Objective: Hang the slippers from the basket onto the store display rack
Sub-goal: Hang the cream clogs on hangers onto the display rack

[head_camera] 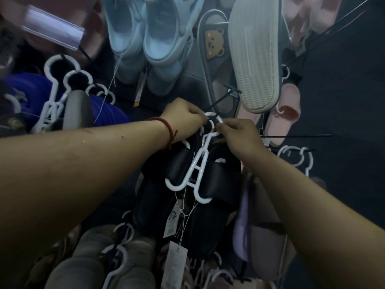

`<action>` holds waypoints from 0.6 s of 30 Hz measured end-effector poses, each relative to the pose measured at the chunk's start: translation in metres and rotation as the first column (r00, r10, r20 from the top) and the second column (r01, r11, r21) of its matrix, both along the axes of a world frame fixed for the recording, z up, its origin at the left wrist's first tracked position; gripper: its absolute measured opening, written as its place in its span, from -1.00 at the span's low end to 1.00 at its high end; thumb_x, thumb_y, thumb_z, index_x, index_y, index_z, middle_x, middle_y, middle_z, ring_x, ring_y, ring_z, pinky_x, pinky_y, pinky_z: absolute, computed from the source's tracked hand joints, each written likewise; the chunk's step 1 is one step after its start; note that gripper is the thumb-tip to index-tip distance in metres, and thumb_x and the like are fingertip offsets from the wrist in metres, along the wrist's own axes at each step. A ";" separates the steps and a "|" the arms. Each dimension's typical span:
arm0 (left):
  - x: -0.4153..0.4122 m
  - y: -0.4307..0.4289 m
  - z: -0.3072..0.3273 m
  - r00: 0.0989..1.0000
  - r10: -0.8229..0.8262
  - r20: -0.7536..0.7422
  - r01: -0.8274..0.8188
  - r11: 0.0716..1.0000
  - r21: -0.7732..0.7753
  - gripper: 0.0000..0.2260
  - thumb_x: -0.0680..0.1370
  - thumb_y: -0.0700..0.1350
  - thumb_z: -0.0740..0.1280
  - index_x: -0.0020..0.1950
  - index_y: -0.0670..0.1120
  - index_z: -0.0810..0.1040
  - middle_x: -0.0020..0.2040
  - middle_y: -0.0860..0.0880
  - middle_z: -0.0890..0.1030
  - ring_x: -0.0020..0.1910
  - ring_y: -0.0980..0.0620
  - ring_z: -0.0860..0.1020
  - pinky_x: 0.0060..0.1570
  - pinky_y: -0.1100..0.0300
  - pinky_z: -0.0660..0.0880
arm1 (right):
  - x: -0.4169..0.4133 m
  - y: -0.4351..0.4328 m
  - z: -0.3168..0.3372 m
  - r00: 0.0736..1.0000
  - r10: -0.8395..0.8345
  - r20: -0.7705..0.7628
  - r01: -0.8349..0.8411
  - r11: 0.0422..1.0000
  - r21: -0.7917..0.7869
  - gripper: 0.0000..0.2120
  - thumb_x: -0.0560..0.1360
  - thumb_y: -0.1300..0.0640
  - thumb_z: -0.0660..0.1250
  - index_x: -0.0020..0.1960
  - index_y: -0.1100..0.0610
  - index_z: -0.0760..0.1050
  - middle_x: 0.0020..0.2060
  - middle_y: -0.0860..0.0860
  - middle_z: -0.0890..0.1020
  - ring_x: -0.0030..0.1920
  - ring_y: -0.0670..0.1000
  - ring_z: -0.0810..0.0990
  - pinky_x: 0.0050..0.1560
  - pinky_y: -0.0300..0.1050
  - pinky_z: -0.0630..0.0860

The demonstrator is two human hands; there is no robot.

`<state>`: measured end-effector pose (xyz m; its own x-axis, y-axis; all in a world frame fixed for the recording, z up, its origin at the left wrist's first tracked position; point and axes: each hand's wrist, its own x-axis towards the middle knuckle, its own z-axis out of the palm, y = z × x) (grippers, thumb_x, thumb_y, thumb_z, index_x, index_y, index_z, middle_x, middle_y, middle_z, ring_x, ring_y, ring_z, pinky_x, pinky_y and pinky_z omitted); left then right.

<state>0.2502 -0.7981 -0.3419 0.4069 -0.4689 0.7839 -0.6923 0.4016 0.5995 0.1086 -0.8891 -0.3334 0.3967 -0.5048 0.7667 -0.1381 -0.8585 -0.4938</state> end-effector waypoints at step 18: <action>-0.032 0.071 -0.028 0.937 0.193 0.292 -0.253 0.949 0.187 -0.50 0.46 0.00 0.48 0.38 -0.03 0.51 0.26 -0.02 0.61 0.24 0.00 0.55 0.27 0.12 0.48 | -0.028 0.059 -0.038 0.974 -0.185 -0.131 0.147 0.955 -0.258 -0.59 0.50 -0.02 0.27 0.31 0.08 0.49 0.17 0.05 0.62 0.19 0.10 0.58 0.21 0.07 0.52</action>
<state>0.2182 -0.7268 -0.3698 0.3110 -0.5618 0.7666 -0.8949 0.0985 0.4353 0.0806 -0.8303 -0.3709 0.4449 -0.3772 0.8123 -0.3458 -0.9090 -0.2327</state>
